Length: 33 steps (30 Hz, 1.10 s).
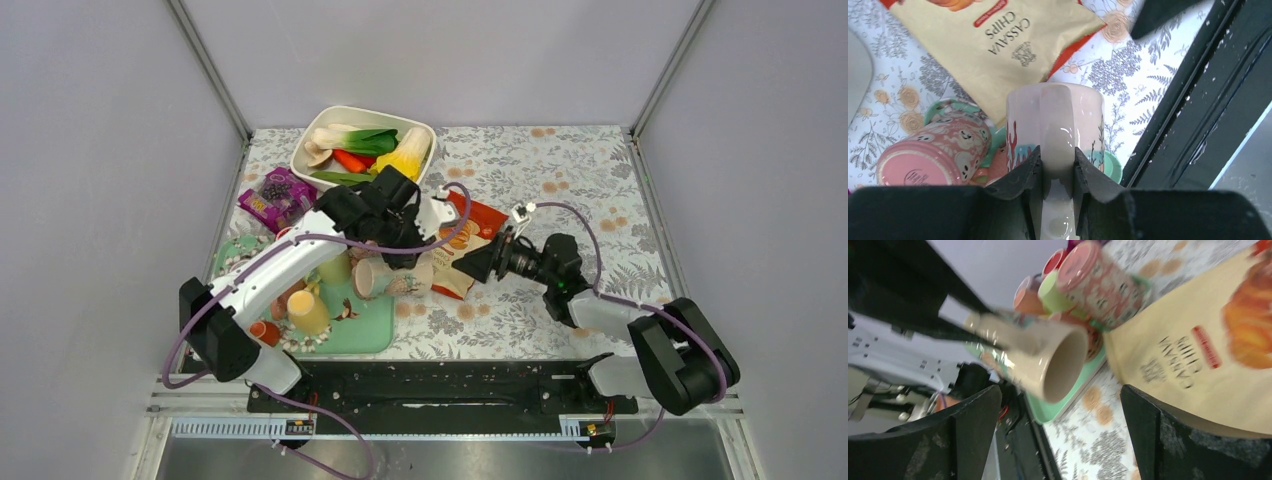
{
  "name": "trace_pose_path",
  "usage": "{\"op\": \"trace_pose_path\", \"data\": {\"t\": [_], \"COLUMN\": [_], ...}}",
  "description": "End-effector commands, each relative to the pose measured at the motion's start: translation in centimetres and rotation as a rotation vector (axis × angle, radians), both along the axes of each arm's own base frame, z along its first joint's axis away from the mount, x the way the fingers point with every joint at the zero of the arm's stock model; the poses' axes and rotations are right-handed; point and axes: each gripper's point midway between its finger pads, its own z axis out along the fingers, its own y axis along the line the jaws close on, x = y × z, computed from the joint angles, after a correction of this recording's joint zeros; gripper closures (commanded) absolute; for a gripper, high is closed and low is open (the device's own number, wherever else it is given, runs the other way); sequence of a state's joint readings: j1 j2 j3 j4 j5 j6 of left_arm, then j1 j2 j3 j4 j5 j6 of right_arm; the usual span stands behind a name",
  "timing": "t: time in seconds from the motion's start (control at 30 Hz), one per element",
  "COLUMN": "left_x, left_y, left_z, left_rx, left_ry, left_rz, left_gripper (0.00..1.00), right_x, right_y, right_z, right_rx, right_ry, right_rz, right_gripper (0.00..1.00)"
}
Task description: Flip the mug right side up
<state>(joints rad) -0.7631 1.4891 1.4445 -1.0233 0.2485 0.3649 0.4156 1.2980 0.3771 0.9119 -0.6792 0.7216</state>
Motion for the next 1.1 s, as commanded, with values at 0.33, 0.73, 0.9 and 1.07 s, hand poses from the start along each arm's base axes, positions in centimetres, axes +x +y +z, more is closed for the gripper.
{"op": "trace_pose_path", "data": {"t": [0.33,0.73,0.9,1.07], "left_x": [-0.1,2.6,5.6,7.8], "left_y": [-3.6,-3.0,-0.2,3.3], "left_z": [8.8,10.9,10.8,12.8], "left_rx": [-0.352,-0.38,-0.258,-0.157], "left_ry": [-0.028,-0.116,-0.298,-0.51], "left_rz": [-0.013,0.076,0.166,0.243], "left_gripper": [1.0,1.0,0.35,0.01], "right_x": [-4.8,-8.5,-6.0,-2.9], "right_y": [7.3,7.9,6.7,3.4], "right_z": [4.0,7.5,5.6,5.8], "right_rx": [0.162,0.194,-0.06,-0.315], "right_ry": [-0.114,-0.3,-0.314,-0.359], "right_rz": [0.304,0.433,0.271,0.055], "right_gripper": [0.01,0.97,1.0,1.0]}}
